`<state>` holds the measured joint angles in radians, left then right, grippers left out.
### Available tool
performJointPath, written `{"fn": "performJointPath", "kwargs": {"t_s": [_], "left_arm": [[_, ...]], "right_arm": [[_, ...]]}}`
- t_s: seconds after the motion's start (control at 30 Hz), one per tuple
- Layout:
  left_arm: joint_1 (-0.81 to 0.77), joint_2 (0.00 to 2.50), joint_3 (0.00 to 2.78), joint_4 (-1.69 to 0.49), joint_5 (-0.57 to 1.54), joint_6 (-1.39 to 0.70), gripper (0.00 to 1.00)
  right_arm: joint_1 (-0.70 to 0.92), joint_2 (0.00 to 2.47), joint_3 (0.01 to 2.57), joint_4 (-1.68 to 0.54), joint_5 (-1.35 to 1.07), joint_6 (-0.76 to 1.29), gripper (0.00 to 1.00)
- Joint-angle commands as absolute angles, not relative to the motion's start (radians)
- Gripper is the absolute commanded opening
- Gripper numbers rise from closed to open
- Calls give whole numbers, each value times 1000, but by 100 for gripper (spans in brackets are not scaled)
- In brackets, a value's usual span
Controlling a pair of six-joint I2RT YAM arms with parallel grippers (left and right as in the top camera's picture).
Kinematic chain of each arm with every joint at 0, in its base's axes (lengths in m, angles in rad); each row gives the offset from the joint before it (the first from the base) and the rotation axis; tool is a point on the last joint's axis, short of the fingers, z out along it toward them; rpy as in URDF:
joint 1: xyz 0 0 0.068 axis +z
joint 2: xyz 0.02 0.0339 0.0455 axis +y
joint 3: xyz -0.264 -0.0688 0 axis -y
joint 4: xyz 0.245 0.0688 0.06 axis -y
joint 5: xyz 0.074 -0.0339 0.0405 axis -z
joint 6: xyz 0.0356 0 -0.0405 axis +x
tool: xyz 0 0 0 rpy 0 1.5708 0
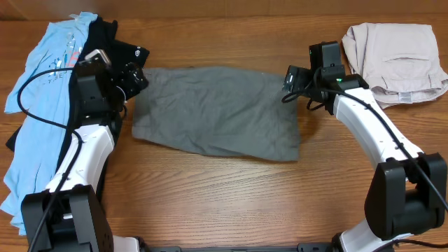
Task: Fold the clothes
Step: 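Release the folded edge and reposition both grippers at the fold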
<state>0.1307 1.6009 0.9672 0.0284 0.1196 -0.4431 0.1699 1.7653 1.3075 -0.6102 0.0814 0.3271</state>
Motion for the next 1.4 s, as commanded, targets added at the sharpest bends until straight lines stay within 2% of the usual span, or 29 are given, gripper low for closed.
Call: {"fn": "performJointPath", "kwargs": {"t_s": [0.0, 0.27, 0.43, 1.03, 1.3, 1.37], "left_arm": [[130, 1570, 1005, -30, 238, -348, 100], [130, 1557, 1007, -233, 255, -229, 100], [130, 1557, 1006, -310, 250, -201, 100], [130, 1558, 1006, -341, 243, -202, 98], [130, 1558, 1006, -341, 213, -202, 98], [130, 1558, 1006, -340, 213, -202, 98]], "right_arm": [[169, 1716, 1348, -645, -14, 272, 100], [169, 1817, 1346, -730, -56, 225, 96], [169, 1878, 1346, -710, -93, 201, 87], [168, 2000, 1346, -617, -117, 234, 71], [168, 2000, 1346, -591, -118, 262, 52], [168, 2000, 1346, -591, -118, 262, 44]]}}
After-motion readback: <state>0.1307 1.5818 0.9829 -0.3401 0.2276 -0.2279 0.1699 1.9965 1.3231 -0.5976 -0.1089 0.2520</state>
